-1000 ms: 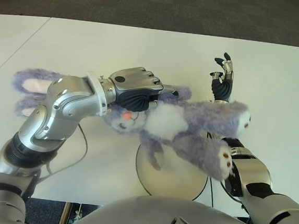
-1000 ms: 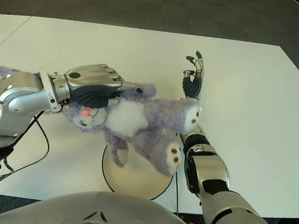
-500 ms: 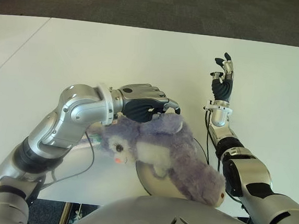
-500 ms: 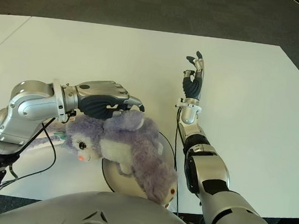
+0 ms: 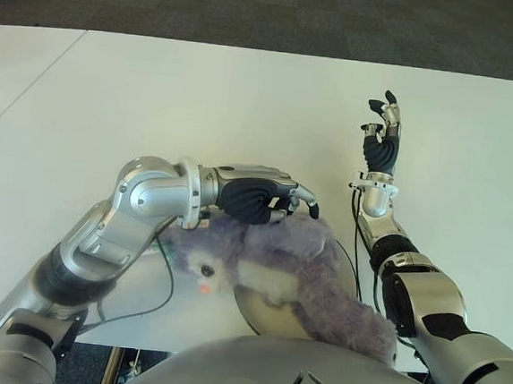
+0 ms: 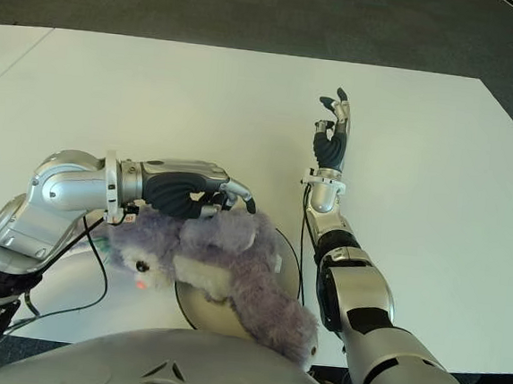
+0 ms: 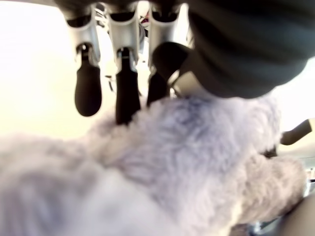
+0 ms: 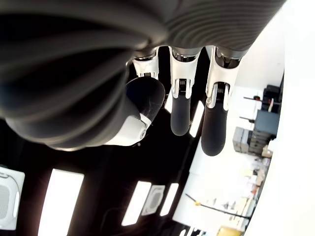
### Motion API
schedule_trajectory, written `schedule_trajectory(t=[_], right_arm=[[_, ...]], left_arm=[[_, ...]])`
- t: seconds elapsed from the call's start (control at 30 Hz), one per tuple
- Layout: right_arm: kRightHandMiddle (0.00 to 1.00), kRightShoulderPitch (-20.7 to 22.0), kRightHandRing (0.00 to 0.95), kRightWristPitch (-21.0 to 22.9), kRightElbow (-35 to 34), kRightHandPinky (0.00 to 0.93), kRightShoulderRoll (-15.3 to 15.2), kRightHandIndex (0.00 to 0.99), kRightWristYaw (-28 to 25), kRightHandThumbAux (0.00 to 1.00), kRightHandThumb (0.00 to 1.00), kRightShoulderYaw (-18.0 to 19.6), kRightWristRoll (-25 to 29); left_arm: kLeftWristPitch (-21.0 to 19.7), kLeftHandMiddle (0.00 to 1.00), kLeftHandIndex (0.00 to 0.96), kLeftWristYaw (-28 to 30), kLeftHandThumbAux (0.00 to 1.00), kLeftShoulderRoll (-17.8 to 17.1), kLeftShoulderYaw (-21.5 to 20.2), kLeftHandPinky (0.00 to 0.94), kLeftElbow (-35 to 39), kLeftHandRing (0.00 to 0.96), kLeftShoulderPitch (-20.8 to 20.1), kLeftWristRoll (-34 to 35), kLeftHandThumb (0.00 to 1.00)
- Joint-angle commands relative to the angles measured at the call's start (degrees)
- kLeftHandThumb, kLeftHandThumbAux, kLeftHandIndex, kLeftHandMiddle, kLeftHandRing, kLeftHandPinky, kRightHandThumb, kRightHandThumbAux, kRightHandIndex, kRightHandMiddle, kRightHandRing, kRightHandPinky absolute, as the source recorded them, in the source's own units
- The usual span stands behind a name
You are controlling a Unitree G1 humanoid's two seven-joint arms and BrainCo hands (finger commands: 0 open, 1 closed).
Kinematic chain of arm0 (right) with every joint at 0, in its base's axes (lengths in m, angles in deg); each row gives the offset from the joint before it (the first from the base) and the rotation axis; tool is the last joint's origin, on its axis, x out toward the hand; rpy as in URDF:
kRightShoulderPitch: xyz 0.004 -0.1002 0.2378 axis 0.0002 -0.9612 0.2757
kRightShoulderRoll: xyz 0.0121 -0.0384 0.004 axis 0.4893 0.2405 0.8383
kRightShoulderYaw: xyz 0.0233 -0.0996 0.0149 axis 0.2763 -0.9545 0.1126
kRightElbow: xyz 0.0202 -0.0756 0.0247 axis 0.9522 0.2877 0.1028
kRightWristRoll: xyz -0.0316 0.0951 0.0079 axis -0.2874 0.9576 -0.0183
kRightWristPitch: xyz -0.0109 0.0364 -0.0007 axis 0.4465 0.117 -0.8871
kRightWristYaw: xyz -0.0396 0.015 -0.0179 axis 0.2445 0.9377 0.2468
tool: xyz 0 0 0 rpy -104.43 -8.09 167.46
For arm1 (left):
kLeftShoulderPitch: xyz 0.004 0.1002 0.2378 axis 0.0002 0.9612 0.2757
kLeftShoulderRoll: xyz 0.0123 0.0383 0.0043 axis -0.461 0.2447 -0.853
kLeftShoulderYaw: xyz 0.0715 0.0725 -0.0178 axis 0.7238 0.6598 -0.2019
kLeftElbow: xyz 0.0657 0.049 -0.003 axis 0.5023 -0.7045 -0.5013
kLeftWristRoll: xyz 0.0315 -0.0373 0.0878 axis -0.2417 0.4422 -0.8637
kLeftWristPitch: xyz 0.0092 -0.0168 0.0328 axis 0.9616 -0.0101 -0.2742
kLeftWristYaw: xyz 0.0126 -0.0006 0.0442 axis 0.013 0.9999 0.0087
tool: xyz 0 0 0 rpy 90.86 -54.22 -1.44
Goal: Put the doll into the plate.
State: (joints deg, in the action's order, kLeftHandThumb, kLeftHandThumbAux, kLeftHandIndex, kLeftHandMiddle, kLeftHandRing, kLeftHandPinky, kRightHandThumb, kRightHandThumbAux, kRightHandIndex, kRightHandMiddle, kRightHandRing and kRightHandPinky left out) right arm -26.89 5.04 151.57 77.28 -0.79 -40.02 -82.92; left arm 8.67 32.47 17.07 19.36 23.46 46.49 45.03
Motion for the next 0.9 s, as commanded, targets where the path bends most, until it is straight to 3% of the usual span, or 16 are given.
schedule_trajectory(t=[0.03,0.33,0.43,0.6,0.63,0.67,0.9], right_arm=[[0.032,-15.4,0.2,3.5,8.1,0.414,4.2,0.264,1.5,0.739,1.0,-2.3,-2.5],[0.036,-15.2,0.201,3.5,8.1,0.415,4.4,0.264,1.7,0.738,1.0,-2.1,-2.4],[0.037,-15.3,0.207,3.6,8.1,0.415,4.5,0.261,1.6,0.738,1.0,-2.1,-2.4],[0.058,-15.2,0.224,3.8,7.9,0.416,4.2,0.254,5.4,0.737,1.0,-3.6,-4.6],[0.06,-15.2,0.228,4.0,7.9,0.415,4.2,0.253,6.1,0.736,1.0,-3.9,-4.9],[0.06,-15.1,0.229,4.3,7.9,0.415,4.2,0.253,7.6,0.736,1.0,-4.3,-5.6],[0.059,-14.7,0.25,5.7,8.1,0.413,4.4,0.249,11.6,0.734,1.0,-5.8,-7.6]], left_arm=[[-4.9,0.546,0.399,0.8,0.667,1.0,-0.7,0.801,2.1,0.822,3.6,7.1,0.851],[-6.4,0.543,0.398,-0.7,0.668,1.1,-1.3,0.777,2.3,0.795,4.0,9.0,0.85],[-5.1,0.543,0.398,-1.5,0.668,2.0,-2.2,0.802,1.7,0.796,4.4,10.1,0.849],[-0.5,0.571,0.413,-1.7,0.662,1.9,-2.8,0.821,-1.1,0.815,4.6,9.4,0.849],[-0.1,0.738,0.431,-1.9,0.683,2.0,-2.8,0.812,-1.1,0.818,4.7,9.2,0.754],[1.1,0.782,0.435,-2.5,0.689,2.2,-2.9,0.811,-1.7,0.82,4.8,8.6,0.73],[9.4,0.743,0.424,-7.6,0.693,3.9,-3.8,0.689,-5.9,0.738,5.7,4.6,0.699]])
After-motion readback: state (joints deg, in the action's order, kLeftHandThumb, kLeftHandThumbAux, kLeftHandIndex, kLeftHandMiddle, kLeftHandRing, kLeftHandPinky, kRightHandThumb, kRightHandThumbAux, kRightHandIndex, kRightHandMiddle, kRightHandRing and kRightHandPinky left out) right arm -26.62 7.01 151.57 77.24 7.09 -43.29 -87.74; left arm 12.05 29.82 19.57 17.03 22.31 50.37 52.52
